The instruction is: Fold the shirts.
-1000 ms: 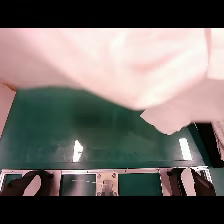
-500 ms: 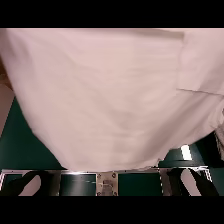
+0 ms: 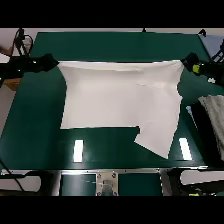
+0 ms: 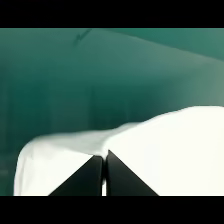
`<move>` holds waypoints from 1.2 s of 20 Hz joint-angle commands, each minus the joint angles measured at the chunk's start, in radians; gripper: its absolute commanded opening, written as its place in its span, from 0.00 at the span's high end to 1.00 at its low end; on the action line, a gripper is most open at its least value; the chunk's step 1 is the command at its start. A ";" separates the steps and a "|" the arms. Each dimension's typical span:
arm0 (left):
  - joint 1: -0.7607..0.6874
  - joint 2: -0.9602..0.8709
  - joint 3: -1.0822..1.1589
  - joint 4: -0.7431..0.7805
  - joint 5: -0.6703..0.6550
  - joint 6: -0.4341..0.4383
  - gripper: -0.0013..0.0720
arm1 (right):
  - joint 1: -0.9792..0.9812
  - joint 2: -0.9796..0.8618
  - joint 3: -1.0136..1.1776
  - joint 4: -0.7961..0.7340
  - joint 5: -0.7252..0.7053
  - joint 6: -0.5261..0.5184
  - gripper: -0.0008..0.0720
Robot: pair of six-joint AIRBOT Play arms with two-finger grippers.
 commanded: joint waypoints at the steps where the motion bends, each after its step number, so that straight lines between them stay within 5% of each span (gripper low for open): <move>1: -0.011 -0.094 0.032 -0.040 0.051 0.017 0.95 | 0.008 -0.199 0.159 0.018 0.070 -0.002 0.97; 5: 0.005 -0.095 0.040 0.012 -0.003 0.013 0.95 | -0.048 -0.204 0.171 -0.069 0.171 0.004 0.97; 10: 0.005 -0.106 0.025 0.285 -0.143 -0.089 0.95 | -0.154 -0.204 0.135 -0.335 0.376 0.081 0.97; 23: -0.030 -0.146 -0.098 0.290 -0.194 -0.080 0.94 | -0.172 -0.203 0.002 -0.366 0.413 0.051 0.93; 24: -0.030 -0.146 -0.092 0.276 -0.212 -0.081 0.78 | -0.172 -0.201 0.010 -0.366 0.437 0.062 0.82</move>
